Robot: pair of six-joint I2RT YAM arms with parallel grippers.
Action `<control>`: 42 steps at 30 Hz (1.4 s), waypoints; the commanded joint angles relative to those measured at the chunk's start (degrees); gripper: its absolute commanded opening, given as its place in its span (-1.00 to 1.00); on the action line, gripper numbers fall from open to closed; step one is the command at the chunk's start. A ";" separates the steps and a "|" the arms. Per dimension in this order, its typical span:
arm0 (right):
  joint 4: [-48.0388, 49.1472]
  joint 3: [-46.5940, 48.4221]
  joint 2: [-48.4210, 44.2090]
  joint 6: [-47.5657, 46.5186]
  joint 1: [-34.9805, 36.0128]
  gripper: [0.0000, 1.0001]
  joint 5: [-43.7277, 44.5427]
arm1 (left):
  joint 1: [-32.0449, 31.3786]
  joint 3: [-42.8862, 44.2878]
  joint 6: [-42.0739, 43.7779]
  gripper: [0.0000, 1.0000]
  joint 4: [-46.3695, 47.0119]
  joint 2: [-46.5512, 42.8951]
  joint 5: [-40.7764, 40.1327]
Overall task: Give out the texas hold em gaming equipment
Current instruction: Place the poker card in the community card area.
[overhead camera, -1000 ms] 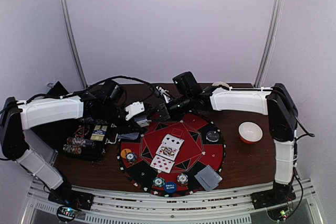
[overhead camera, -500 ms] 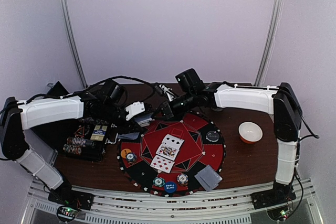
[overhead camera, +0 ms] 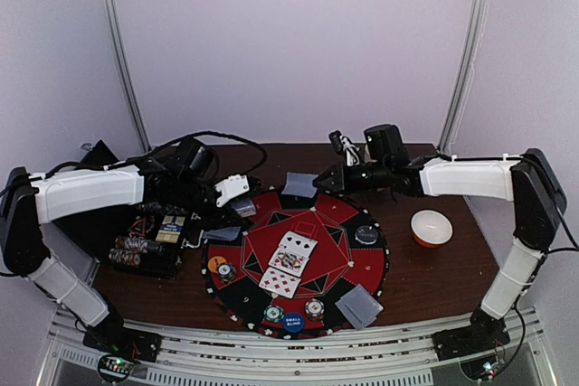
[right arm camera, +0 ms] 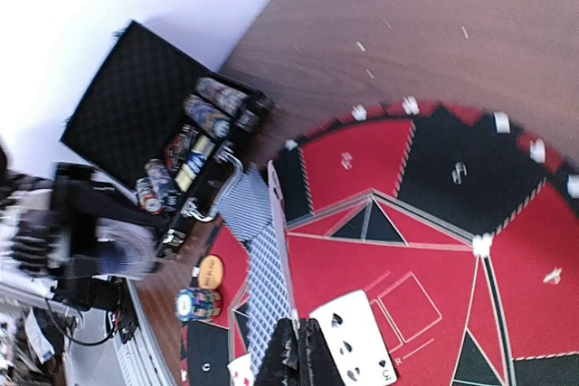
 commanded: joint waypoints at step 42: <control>-0.63 -4.50 7.76 -1.03 -0.70 0.18 16.36 | -0.20 0.62 0.13 -0.35 2.29 -1.47 0.53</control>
